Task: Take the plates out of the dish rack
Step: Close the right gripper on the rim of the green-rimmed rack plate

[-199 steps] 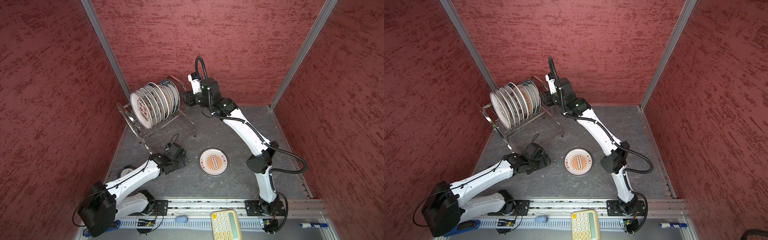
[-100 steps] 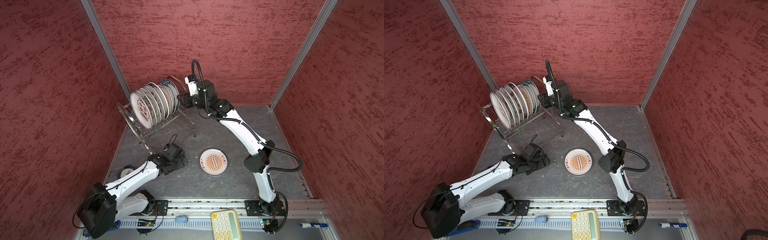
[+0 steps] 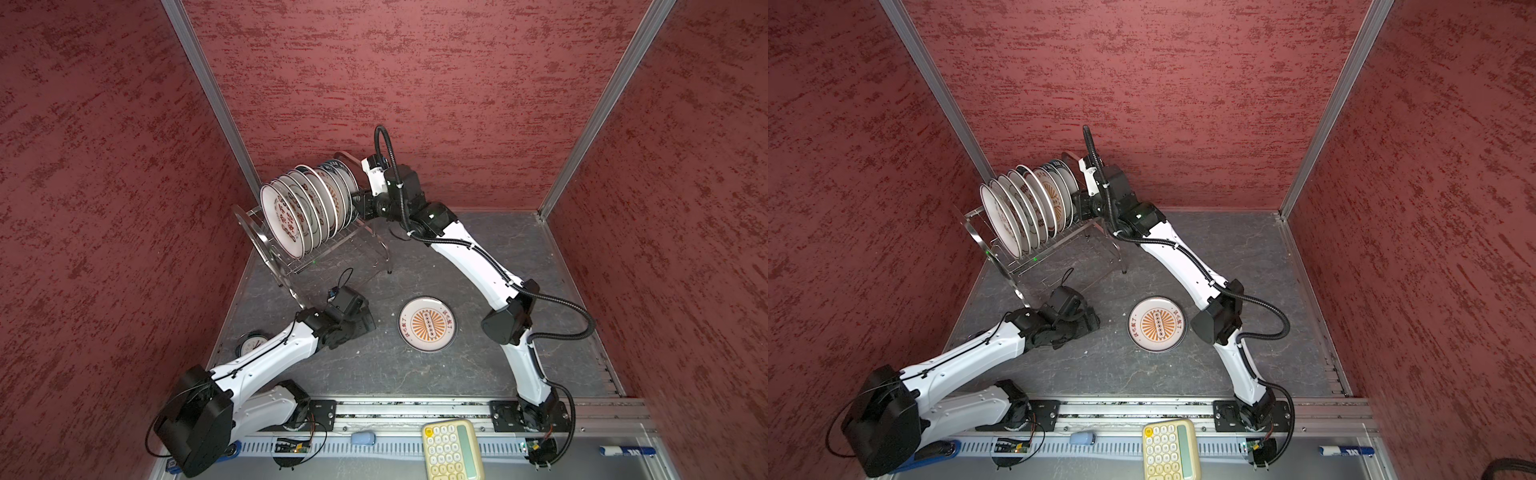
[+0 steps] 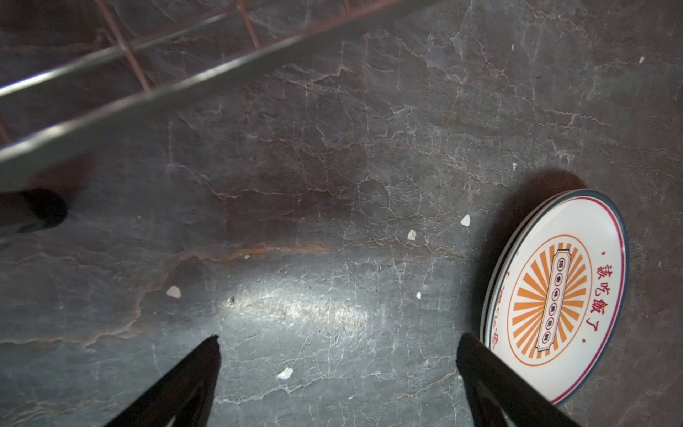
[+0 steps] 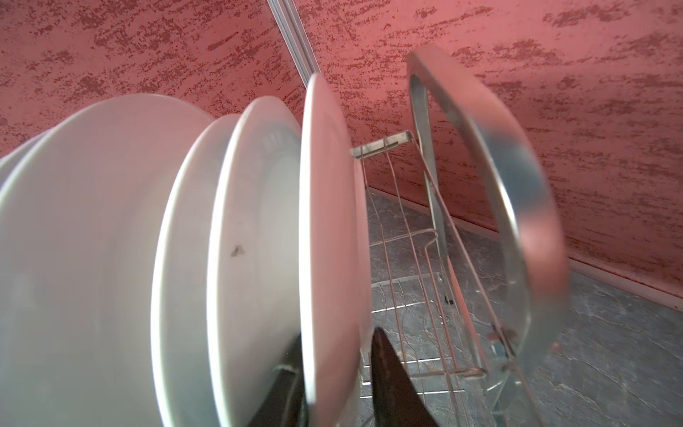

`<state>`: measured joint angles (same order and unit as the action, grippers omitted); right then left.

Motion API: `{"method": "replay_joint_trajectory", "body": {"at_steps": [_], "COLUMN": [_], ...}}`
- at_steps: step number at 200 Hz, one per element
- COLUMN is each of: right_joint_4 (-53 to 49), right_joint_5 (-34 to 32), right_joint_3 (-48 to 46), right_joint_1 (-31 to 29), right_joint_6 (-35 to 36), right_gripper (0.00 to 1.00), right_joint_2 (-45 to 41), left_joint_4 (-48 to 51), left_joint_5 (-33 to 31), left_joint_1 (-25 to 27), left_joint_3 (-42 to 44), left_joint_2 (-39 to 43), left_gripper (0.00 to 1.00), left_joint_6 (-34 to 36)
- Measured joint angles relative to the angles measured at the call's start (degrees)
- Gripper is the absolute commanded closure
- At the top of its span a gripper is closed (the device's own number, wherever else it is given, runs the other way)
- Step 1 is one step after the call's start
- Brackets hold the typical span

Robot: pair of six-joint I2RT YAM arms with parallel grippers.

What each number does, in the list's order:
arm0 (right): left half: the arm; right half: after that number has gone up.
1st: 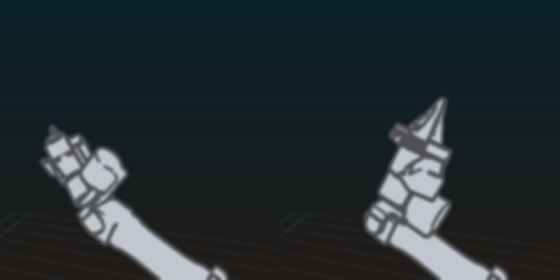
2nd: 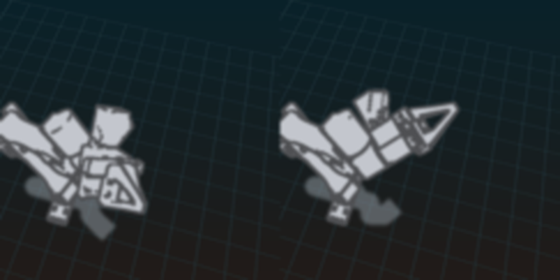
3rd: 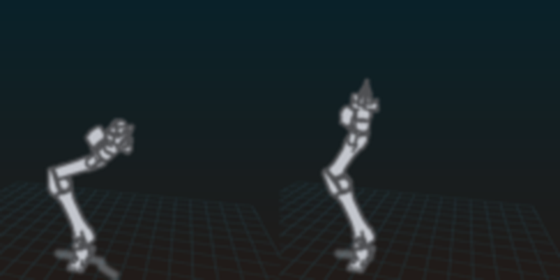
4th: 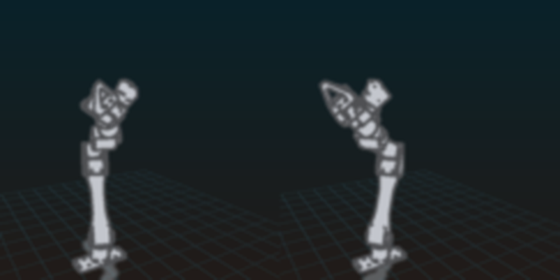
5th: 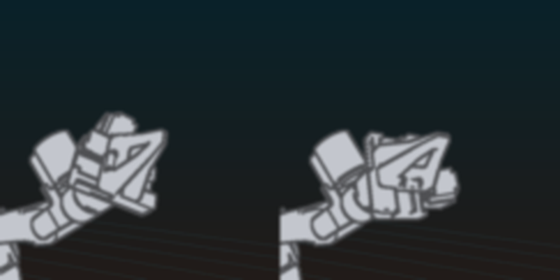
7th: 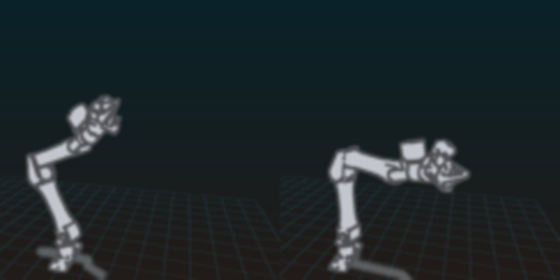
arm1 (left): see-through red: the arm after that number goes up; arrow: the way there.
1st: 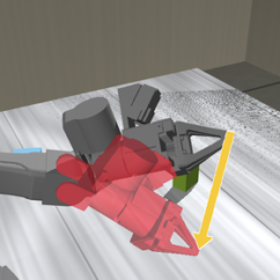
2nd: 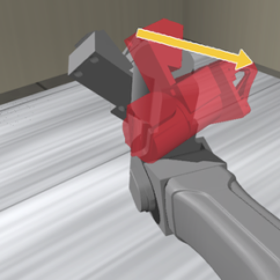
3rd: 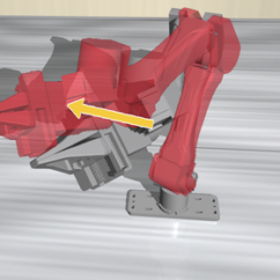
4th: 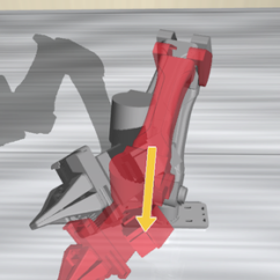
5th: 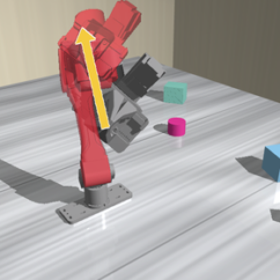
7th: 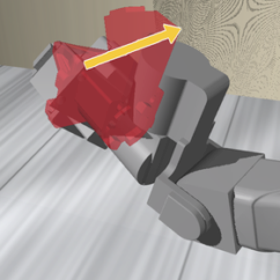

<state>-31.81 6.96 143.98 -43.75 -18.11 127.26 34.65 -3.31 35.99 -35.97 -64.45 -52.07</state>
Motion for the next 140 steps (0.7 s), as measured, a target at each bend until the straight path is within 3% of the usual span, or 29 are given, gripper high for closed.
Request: {"method": "replay_joint_trajectory", "body": {"at_steps": [65,140], "right_joint_4": [0.2,0.5], "right_joint_5": [-3.0,-6.6], "right_joint_3": [0.2,0.3], "right_joint_1": [-0.5,-1.1], "right_joint_6": [-0.2,0.5], "right_gripper": [0.87,0.95], "right_joint_2": [0.7,0.8], "left_joint_4": [-2.2,-4.4], "left_joint_5": [0.0,0.0], "left_joint_1": [-0.5,-1.2], "left_joint_3": [0.9,1.9], "left_joint_2": [0.0,-0.4], "left_gripper": [0.00,0.01], "left_joint_6": [0.0,0.1]}}
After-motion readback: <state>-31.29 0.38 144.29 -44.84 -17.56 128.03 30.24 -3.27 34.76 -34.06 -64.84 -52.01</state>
